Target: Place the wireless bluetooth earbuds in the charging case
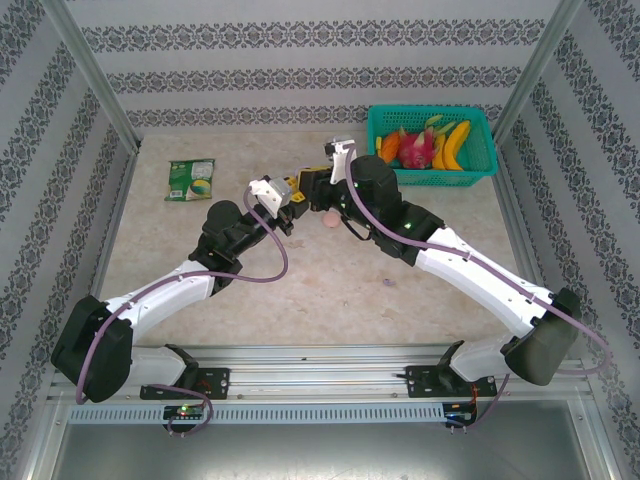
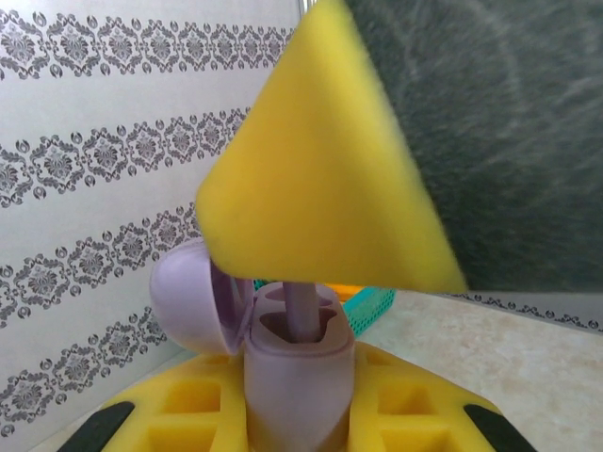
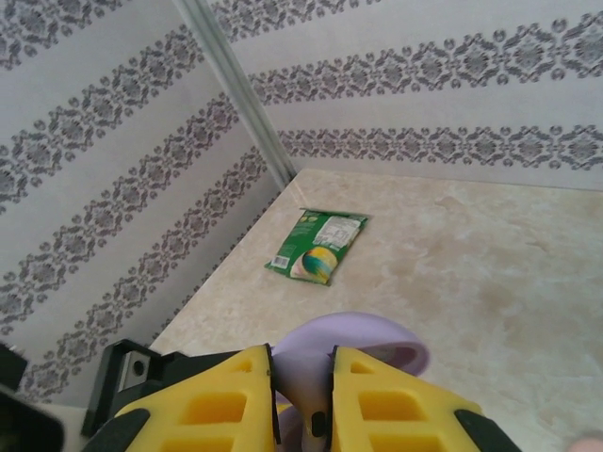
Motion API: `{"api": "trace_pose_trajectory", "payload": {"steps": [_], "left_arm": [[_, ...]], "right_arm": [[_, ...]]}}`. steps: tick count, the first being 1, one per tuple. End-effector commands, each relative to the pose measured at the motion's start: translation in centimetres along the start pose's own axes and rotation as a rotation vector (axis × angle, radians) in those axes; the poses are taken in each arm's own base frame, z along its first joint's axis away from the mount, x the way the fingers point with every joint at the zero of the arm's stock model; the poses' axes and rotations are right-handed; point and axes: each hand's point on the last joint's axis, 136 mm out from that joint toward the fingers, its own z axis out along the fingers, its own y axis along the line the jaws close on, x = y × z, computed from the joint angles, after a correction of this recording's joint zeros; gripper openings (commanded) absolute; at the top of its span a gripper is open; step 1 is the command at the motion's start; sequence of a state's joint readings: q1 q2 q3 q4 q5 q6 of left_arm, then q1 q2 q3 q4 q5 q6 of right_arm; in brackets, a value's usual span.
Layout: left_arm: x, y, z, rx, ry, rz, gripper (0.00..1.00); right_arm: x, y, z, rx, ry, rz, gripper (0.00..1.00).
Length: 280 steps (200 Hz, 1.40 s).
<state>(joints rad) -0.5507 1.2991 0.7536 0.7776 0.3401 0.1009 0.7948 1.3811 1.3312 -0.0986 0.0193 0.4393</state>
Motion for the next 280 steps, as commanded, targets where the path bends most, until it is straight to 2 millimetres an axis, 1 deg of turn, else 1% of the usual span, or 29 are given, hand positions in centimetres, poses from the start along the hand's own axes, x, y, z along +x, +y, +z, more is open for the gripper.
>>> {"api": "trace_pose_trajectory", "payload": {"steps": [1,19,35,55,82,114,133,148,165,209,280], "left_arm": [[-2.4,-0.8,0.5,0.031,-0.065,0.007,0.0],[-2.3,-0.8,0.5,0.032,-0.064,0.007,0.0],[-2.4,-0.8,0.5,0.032,-0.063,0.004,0.0],[-2.4,-0.8,0.5,0.035,-0.064,0.002,0.0],[-2.2,-0.9,0.6,0.037,-0.058,0.002,0.0],[-2.1,-1.1,0.5,0.049,-0.056,0.0,0.0],[-1.9,-1.1,0.5,0.052,-0.053,0.001,0.0],[-1.9,-1.2,0.5,0.055,-0.053,-0.001,0.0],[-1.9,-1.2,0.6,0.055,-0.052,-0.001,0.0],[-2.1,-1.2,0.6,0.057,-0.055,0.001,0.0],[-2.3,-1.2,0.6,0.058,-0.058,0.002,0.0]], "right_arm": [[2.8,0.8,0.8,-0.061,0.087,-0.039,0.17],[3.2,0.6,0.8,-0.053,0.097,-0.047,0.17],[3.2,0.1,0.7,-0.027,0.089,-0.045,0.17],[2.5,-0.4,0.4,-0.003,0.06,-0.038,0.16],[0.8,-0.6,-0.5,0.003,0.002,-0.014,0.16],[-1.5,-0.5,-2.1,0.0,-0.069,0.007,0.16],[-2.5,-0.7,-2.8,0.0,-0.096,0.018,0.16],[-2.8,-0.9,-3.1,0.001,-0.103,0.024,0.16],[-2.6,-1.1,-3.0,0.005,-0.095,0.027,0.16],[-1.4,-1.7,-2.3,0.008,-0.066,0.047,0.16],[-0.2,-1.5,-1.3,-0.011,-0.031,0.065,0.16]]}}
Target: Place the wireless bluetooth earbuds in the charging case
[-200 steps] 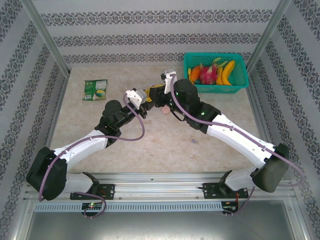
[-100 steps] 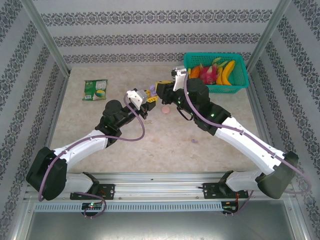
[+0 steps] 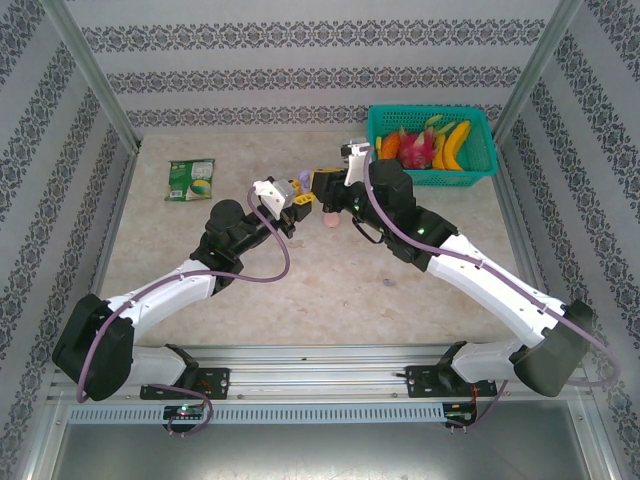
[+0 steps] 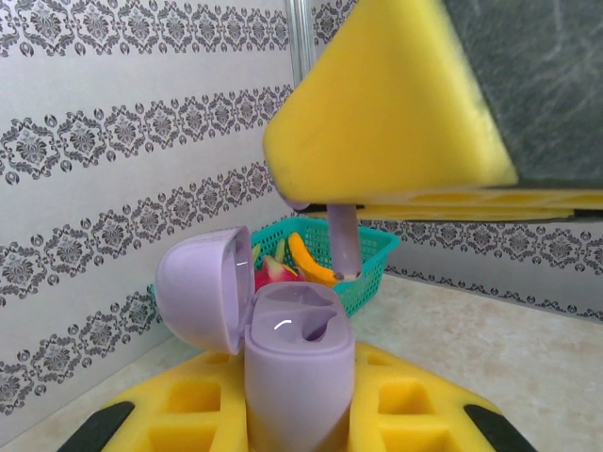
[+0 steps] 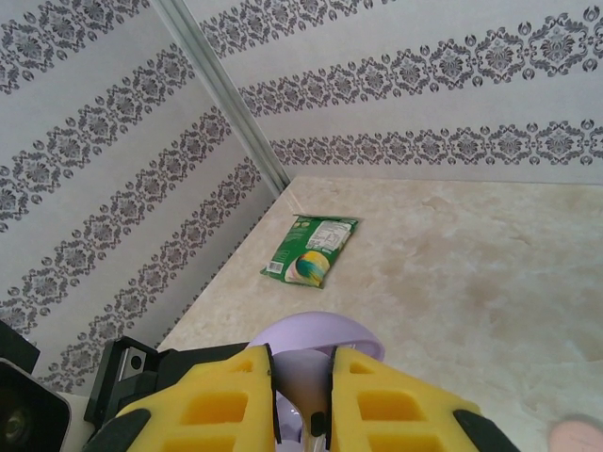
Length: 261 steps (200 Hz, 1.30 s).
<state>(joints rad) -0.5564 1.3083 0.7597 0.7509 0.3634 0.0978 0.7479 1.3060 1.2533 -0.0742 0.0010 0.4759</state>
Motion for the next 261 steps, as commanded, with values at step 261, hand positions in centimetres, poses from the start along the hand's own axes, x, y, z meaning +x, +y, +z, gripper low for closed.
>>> {"api": "trace_pose_trajectory", "payload": {"steps": [261], "left_arm": [[-3.2,-0.7,0.4,0.035,-0.083,0.023,0.0]], "right_arm": [[4.1,-0.9,2.1,0.039,0.121,-0.127,0.13]]}}
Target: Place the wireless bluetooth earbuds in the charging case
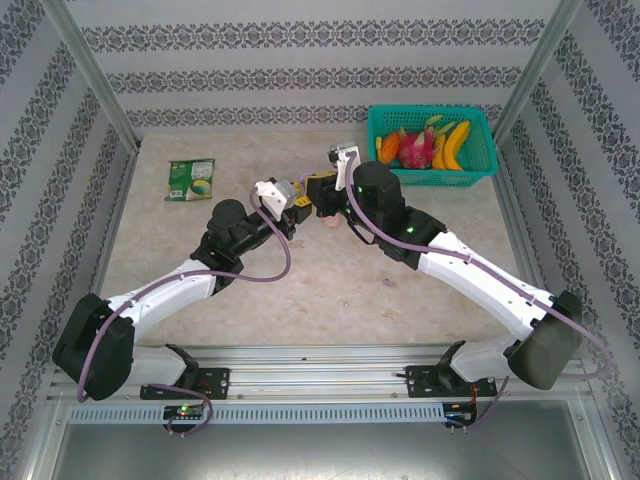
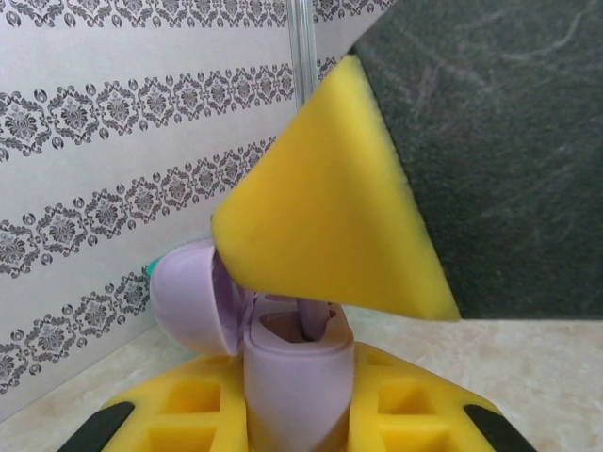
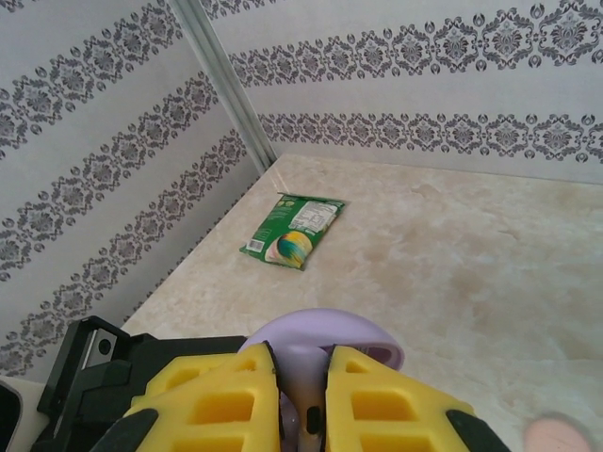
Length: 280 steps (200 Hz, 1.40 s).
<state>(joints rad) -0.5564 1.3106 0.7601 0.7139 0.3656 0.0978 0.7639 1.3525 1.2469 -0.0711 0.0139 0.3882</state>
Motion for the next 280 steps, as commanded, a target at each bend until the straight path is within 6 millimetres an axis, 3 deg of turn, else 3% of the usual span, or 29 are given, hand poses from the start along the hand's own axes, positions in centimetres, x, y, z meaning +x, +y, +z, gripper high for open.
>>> {"api": "trace_pose_trajectory", "payload": {"steps": [1,41,60,114,159,219,252,265,280], "left_arm": [[-4.2,-0.6,0.2,0.028,-0.12,0.036,0.0],[-4.0,-0.7,0.3,0.036,-0.12,0.028,0.0],[-3.9,-0.7,0.3,0.039,-0.123,0.017,0.0],[-3.6,-1.0,0.3,0.051,-0.127,-0.009,0.0],[-3.2,-1.2,0.1,0.058,-0.121,-0.018,0.0],[-2.8,-1.2,0.1,0.06,-0.115,-0.023,0.0],[-2.6,-1.2,0.0,0.058,-0.109,-0.022,0.0],[-2.6,-1.1,-0.1,0.052,-0.107,-0.025,0.0],[-2.6,-1.1,-0.2,0.048,-0.106,-0.025,0.0]], "right_arm": [[2.1,-0.3,0.7,0.018,0.076,-0.036,0.13],[2.2,-0.1,0.6,0.008,0.079,-0.03,0.15],[2.0,0.0,0.5,0.009,0.074,-0.016,0.27],[-0.4,0.0,-0.3,-0.001,0.02,0.062,0.49],[-2.9,-0.2,-1.7,-0.027,-0.041,0.134,0.61],[-5.5,-0.8,-3.8,-0.073,-0.103,0.217,0.68],[-4.8,-3.1,-4.7,0.0,-0.103,0.266,0.68],[-3.2,-5.2,-5.2,0.079,-0.068,0.3,0.68],[-0.1,-8.5,-6.0,0.221,-0.003,0.348,0.68]]}}
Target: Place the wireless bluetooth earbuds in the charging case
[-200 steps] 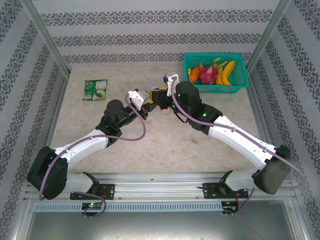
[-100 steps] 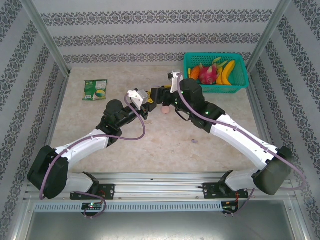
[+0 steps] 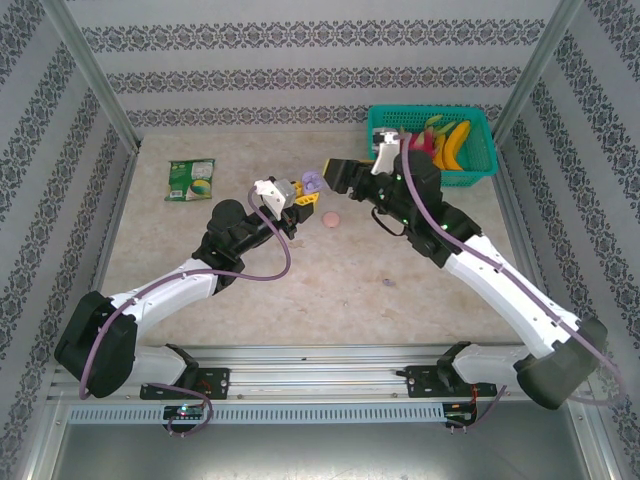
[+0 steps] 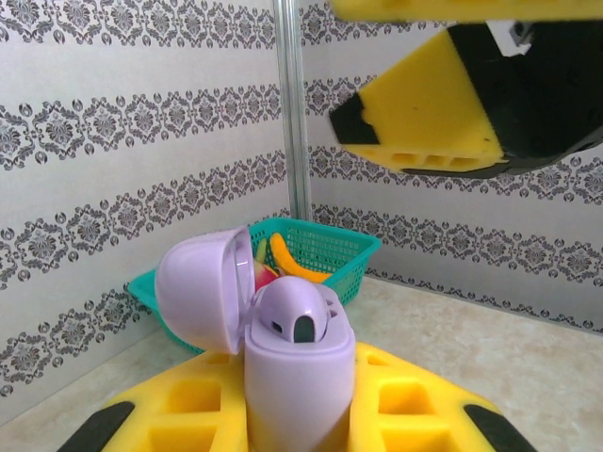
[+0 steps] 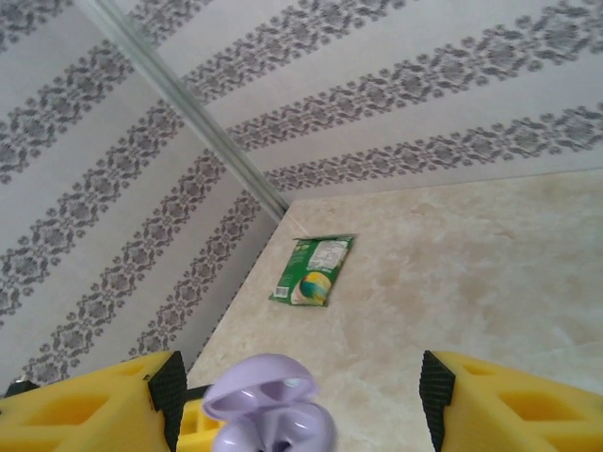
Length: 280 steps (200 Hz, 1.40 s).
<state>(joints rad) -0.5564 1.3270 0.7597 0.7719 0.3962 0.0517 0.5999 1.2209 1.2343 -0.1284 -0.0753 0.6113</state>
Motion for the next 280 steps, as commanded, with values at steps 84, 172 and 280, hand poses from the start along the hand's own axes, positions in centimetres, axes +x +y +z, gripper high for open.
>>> {"api": "trace_pose_trajectory", "payload": {"steps": [84,172,280], "left_arm": [[-1.4,-1.0,-1.8,0.006,-0.05,-0.029,0.0],[-1.2,-1.0,-2.1,-0.005,-0.041,-0.036,0.0],[-1.2,-1.0,-2.1,-0.005,-0.05,-0.036,0.0]], "right_arm": [[18.4,-22.3,-6.9,0.737,0.362,0.248,0.7],[23.9,-26.6,-5.1,0.803,0.523,0.265,0.7],[28.6,-24.9,-4.8,0.756,0.648,0.316,0.68]]}}
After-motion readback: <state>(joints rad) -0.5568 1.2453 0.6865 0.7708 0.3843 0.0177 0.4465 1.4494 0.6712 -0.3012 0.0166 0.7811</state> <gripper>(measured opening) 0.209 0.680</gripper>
